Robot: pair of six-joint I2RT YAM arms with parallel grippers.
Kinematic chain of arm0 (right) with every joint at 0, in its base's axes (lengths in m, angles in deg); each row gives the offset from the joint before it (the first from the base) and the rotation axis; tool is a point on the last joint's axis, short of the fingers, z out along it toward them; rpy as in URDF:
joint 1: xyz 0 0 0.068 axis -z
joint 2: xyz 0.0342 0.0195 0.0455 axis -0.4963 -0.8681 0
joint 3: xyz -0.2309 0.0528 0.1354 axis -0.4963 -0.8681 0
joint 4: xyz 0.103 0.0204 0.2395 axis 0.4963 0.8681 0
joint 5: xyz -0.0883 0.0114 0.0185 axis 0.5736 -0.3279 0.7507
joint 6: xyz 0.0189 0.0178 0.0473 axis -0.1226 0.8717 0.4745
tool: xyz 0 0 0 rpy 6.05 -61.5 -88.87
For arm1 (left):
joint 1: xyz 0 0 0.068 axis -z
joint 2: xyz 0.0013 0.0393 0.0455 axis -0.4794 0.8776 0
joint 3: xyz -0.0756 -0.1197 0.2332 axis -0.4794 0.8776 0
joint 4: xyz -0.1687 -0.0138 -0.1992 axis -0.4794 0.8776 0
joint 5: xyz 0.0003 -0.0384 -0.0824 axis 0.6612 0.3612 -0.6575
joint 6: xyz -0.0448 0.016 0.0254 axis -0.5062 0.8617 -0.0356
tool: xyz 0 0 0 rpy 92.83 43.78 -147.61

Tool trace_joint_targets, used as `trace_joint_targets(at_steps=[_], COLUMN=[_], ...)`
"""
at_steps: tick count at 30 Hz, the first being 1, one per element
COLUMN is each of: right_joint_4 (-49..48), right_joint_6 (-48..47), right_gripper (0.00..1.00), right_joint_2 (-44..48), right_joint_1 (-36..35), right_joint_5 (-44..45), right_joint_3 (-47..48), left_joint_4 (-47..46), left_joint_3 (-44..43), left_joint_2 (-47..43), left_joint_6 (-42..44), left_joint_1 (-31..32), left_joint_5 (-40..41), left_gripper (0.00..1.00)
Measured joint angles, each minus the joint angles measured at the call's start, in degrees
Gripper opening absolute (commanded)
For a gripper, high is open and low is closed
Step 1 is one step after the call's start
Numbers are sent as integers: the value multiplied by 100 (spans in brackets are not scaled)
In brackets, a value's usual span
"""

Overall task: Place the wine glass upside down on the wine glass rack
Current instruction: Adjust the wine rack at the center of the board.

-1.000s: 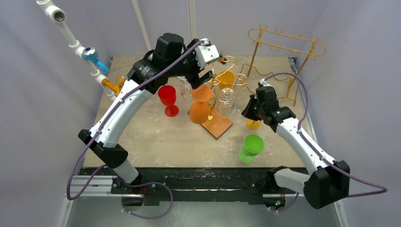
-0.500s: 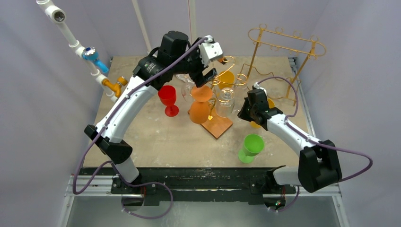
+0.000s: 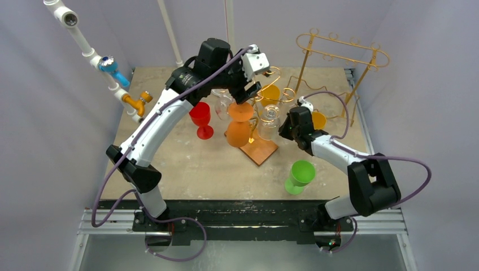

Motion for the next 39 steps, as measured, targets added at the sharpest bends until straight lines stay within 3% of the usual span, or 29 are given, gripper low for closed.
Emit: trace_joint_targets(at_steps=[8,18,22,39], right_joint_4=[-238,260,219,-1255], right_joint_6=[260,378,393,992], right_gripper=[0,0,0,0], right_joint_2=[-354,796,702,-37], right_joint_1=[-186,-186,-186,-186], right_joint_5=[2,199,238,214], right_joint_3=[-385,-686,-686,-1416], left_joint_4=[-13,-57,-90,-98], left_joint_3=[17,219,286,291], left_joint_2=[4,2,-11,-17], left_joint_6=[13,55,57,160], left_joint_1=[0,-2,0,0], left_joint_5=[0,0,0,17], left_gripper=[71,71,70,67])
